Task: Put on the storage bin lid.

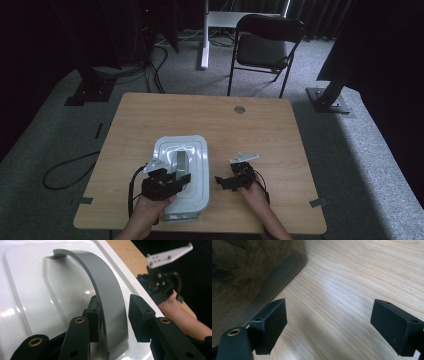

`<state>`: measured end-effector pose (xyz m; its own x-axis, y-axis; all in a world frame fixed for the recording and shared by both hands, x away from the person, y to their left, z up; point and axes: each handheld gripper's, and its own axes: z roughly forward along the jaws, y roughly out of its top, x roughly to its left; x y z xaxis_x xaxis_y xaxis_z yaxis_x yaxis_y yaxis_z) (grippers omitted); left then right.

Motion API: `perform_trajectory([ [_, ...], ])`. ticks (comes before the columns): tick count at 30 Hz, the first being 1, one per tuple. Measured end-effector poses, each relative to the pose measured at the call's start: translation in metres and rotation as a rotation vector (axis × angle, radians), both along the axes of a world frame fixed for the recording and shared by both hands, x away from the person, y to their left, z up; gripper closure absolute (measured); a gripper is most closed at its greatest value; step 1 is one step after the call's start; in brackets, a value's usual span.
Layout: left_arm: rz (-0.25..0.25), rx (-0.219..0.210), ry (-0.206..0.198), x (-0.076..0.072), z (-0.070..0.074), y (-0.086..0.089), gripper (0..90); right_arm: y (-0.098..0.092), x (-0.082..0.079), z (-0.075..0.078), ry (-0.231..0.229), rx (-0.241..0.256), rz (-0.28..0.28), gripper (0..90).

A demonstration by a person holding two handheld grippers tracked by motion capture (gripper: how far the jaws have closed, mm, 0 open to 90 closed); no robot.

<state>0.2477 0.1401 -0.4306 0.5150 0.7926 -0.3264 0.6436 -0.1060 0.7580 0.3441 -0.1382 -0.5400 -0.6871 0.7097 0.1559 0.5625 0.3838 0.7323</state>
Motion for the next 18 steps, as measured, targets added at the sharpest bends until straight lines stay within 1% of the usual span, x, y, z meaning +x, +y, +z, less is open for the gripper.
perform_trajectory([
  [3, 0.005, 0.003, 0.022, 0.002, -0.001, 0.000, 65.0, -0.001, 0.000, 0.000, 0.002, 0.001, -0.004, 12.9],
  [5, 0.000, 0.024, 0.030, 0.004, 0.000, -0.002, 64.9, 0.000, 0.000, 0.000, 0.004, 0.001, -0.003, 12.9],
  [6, -0.010, 0.037, 0.027, 0.005, 0.001, -0.003, 63.5, 0.000, 0.000, 0.000, 0.002, -0.002, -0.002, 12.9],
  [7, -0.018, 0.063, 0.013, 0.004, 0.002, -0.006, 60.6, 0.001, 0.000, 0.000, 0.002, -0.002, 0.001, 12.9],
  [8, -0.024, 0.076, 0.001, 0.004, 0.002, -0.008, 56.8, 0.001, 0.000, 0.000, 0.004, -0.001, 0.004, 12.9],
  [9, -0.022, 0.084, -0.005, 0.003, 0.003, -0.010, 53.4, 0.001, -0.001, 0.000, 0.002, -0.001, 0.005, 12.8],
  [10, -0.038, 0.089, -0.018, 0.002, 0.003, -0.012, 50.0, 0.001, -0.001, 0.001, 0.002, -0.002, 0.005, 12.9],
  [11, -0.054, 0.107, -0.035, 0.001, 0.004, -0.014, 42.9, 0.001, -0.001, 0.001, 0.001, -0.002, 0.006, 12.9],
  [12, -0.057, 0.113, -0.044, 0.000, 0.005, -0.015, 37.8, 0.000, -0.001, 0.001, 0.001, -0.001, 0.005, 12.9],
  [13, -0.063, 0.103, -0.044, -0.001, 0.006, -0.014, 35.5, 0.000, -0.001, 0.002, -0.001, 0.000, 0.004, 12.9],
  [15, -0.056, 0.091, -0.065, -0.003, 0.009, -0.011, 31.9, -0.002, -0.001, 0.002, -0.004, 0.001, 0.001, 12.9],
  [17, -0.046, 0.075, -0.081, -0.005, 0.013, -0.007, 31.2, -0.004, 0.000, 0.002, 0.000, 0.004, -0.005, 12.9],
  [18, -0.041, 0.076, -0.091, -0.007, 0.015, -0.006, 30.9, -0.005, 0.000, 0.002, -0.004, 0.003, -0.005, 12.9],
])
